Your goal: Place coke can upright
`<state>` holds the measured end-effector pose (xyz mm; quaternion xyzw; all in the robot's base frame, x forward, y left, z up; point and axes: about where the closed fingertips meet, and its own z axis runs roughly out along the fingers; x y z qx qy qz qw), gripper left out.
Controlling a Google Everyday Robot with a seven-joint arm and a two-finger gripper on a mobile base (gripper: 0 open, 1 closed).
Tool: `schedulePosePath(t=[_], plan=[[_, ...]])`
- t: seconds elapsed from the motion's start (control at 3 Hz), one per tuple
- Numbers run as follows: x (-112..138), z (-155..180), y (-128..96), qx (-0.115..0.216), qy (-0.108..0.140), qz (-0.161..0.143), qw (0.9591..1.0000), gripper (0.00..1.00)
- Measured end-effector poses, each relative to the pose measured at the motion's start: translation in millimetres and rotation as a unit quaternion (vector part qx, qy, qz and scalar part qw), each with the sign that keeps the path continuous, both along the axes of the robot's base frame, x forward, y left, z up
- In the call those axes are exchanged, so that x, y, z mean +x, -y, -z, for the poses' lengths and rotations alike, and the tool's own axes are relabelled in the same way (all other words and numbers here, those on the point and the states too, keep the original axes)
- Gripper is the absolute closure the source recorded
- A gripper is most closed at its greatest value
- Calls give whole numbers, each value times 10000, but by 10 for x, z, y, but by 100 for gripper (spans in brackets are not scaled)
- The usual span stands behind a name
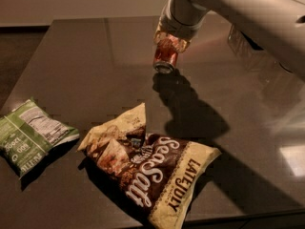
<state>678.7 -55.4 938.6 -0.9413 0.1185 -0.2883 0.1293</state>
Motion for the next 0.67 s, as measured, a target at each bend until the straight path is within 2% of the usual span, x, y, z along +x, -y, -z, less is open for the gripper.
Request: schedulePosePath(t=[0.33, 0.67], plan=[[-146, -66, 67, -143, 681, -102, 9975, 100], [-101, -12, -26, -66, 924, -240, 9954, 100]])
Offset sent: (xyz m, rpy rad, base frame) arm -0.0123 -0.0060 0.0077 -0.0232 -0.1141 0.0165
